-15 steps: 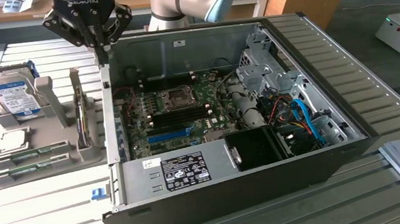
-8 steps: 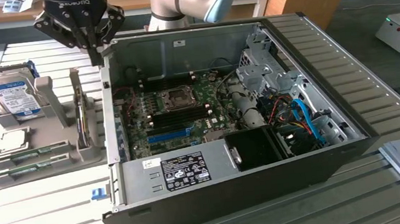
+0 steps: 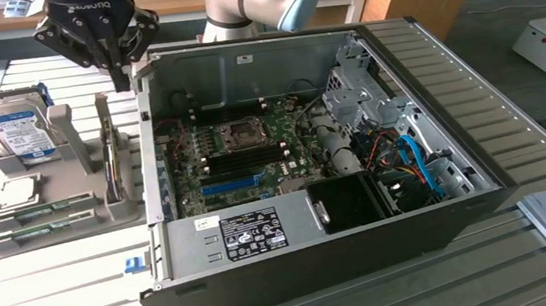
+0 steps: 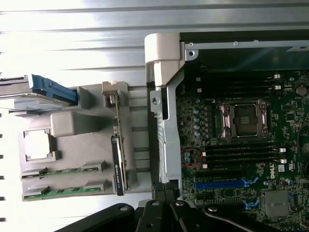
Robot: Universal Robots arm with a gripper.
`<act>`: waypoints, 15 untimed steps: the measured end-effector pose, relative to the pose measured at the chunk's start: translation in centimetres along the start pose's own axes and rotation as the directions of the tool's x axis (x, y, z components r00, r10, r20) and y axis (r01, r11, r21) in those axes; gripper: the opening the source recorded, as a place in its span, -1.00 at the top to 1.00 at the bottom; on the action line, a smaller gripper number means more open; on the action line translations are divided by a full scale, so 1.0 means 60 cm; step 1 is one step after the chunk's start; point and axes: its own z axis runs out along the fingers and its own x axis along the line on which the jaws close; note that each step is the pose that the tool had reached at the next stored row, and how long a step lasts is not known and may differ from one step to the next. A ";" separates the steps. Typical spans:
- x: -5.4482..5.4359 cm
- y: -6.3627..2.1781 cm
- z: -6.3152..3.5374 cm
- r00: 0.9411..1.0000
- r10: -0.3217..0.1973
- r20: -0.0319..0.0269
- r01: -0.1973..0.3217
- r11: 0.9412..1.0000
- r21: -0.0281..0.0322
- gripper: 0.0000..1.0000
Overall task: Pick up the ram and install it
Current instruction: 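Reach for the ram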
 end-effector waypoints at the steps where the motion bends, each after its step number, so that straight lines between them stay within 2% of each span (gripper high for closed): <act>1: 0.002 0.000 0.000 1.000 0.000 0.000 0.000 1.000 0.000 0.80; 15: 0.030 -0.002 0.001 1.000 0.000 0.000 0.000 1.000 0.000 0.80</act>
